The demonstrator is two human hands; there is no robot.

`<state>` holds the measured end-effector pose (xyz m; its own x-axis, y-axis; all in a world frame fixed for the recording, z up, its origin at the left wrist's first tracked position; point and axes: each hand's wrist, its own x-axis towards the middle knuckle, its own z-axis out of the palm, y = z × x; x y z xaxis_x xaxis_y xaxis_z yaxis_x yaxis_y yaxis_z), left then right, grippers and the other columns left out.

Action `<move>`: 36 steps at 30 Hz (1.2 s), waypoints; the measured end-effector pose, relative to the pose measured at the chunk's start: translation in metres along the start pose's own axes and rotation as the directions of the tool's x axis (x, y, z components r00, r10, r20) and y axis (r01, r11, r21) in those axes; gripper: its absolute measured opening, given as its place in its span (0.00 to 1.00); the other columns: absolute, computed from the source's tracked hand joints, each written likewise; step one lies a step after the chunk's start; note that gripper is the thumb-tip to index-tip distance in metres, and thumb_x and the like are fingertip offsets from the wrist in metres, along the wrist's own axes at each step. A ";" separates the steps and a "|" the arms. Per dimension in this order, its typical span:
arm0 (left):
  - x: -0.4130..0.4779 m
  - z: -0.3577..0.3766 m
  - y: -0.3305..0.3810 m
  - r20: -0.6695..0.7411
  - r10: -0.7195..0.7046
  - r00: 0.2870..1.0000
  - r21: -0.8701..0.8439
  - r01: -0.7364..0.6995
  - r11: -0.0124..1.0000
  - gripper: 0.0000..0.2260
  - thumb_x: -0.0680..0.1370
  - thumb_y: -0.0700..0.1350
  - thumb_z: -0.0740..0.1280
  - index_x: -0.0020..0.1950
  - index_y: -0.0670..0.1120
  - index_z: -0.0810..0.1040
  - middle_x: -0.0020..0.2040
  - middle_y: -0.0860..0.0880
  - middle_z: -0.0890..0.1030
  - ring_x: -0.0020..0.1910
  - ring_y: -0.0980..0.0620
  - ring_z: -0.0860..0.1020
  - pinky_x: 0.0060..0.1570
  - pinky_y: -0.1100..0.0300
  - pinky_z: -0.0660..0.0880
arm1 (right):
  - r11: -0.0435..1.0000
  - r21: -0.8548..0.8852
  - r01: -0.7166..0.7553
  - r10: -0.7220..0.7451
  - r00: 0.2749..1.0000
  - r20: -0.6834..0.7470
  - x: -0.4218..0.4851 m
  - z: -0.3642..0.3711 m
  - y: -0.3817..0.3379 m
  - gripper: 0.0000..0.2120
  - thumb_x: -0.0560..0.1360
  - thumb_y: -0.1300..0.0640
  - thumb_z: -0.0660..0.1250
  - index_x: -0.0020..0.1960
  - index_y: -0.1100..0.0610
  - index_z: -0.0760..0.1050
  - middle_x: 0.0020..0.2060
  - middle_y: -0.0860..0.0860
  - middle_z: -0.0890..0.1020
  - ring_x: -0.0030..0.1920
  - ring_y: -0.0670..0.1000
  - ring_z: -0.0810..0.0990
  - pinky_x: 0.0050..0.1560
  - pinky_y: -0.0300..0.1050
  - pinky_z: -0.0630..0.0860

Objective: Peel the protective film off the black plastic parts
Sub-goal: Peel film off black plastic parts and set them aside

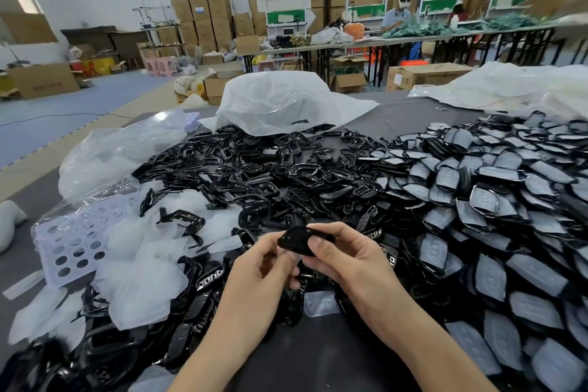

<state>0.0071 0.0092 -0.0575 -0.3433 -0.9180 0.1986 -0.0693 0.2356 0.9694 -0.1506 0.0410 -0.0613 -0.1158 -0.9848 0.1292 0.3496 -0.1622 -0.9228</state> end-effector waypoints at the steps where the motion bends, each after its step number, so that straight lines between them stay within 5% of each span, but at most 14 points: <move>1: 0.000 0.000 0.000 0.008 0.000 1.000 0.020 0.000 1.000 0.11 0.81 0.41 0.66 0.48 0.57 0.82 0.36 0.54 0.80 0.35 0.53 0.80 0.39 0.64 0.76 | 1.000 0.007 0.003 -0.003 1.000 -0.012 0.000 0.000 0.000 0.13 0.70 0.49 0.78 0.53 0.51 0.85 0.54 0.53 0.86 0.58 0.54 0.84 0.55 0.42 0.80; 8: -0.001 0.001 0.000 -0.008 -0.037 0.999 0.014 0.037 0.999 0.10 0.81 0.44 0.66 0.44 0.56 0.81 0.36 0.52 0.82 0.34 0.54 0.79 0.38 0.65 0.76 | 0.992 0.122 -0.012 0.021 0.997 -0.068 0.001 0.000 -0.003 0.12 0.69 0.54 0.76 0.52 0.54 0.86 0.54 0.56 0.86 0.55 0.53 0.85 0.51 0.39 0.81; 14: -0.001 0.001 0.001 0.083 0.027 0.996 0.100 -0.035 0.994 0.06 0.80 0.48 0.65 0.54 0.59 0.78 0.37 0.50 0.80 0.38 0.52 0.77 0.45 0.44 0.78 | 0.991 0.114 -0.073 0.070 0.997 0.036 0.000 -0.001 -0.004 0.13 0.71 0.55 0.76 0.54 0.57 0.85 0.55 0.59 0.85 0.56 0.56 0.85 0.53 0.43 0.81; 20: -0.003 -0.001 0.007 0.022 0.004 1.000 0.078 -0.006 0.997 0.10 0.82 0.45 0.63 0.41 0.51 0.77 0.34 0.53 0.79 0.33 0.54 0.77 0.37 0.61 0.76 | 0.994 0.052 -0.097 0.095 0.995 0.039 -0.001 -0.004 -0.007 0.15 0.67 0.50 0.78 0.52 0.53 0.85 0.52 0.56 0.87 0.53 0.55 0.86 0.50 0.42 0.82; 25: -0.004 0.001 0.009 0.014 0.005 1.000 -0.007 -0.004 1.000 0.05 0.82 0.41 0.63 0.48 0.41 0.75 0.33 0.50 0.80 0.33 0.53 0.75 0.38 0.66 0.74 | 0.989 0.132 -0.066 0.088 0.983 -0.164 0.003 -0.006 -0.005 0.10 0.65 0.56 0.76 0.46 0.52 0.87 0.42 0.55 0.86 0.42 0.52 0.87 0.41 0.39 0.82; 30: -0.005 0.003 0.007 -0.040 0.041 0.998 0.051 -0.039 0.998 0.05 0.80 0.42 0.68 0.45 0.50 0.80 0.40 0.50 0.83 0.37 0.55 0.80 0.40 0.67 0.76 | 0.991 0.117 -0.073 0.099 0.966 -0.237 0.004 -0.009 0.000 0.04 0.73 0.63 0.74 0.45 0.55 0.85 0.41 0.55 0.87 0.44 0.54 0.87 0.41 0.38 0.82; 36: -0.001 0.001 0.005 -0.070 0.044 0.997 -0.073 -0.049 0.996 0.07 0.78 0.40 0.70 0.46 0.53 0.83 0.37 0.47 0.84 0.35 0.54 0.80 0.40 0.67 0.77 | 0.990 0.033 -0.139 0.142 0.979 -0.146 0.002 -0.006 0.009 0.09 0.75 0.62 0.73 0.54 0.61 0.77 0.37 0.51 0.85 0.43 0.53 0.87 0.45 0.41 0.82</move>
<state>0.0061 0.0119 -0.0534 -0.2796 -0.9269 0.2503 0.0156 0.2563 0.9665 -0.1537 0.0379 -0.0712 -0.1992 -0.9783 -0.0577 0.3931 -0.0258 -0.9191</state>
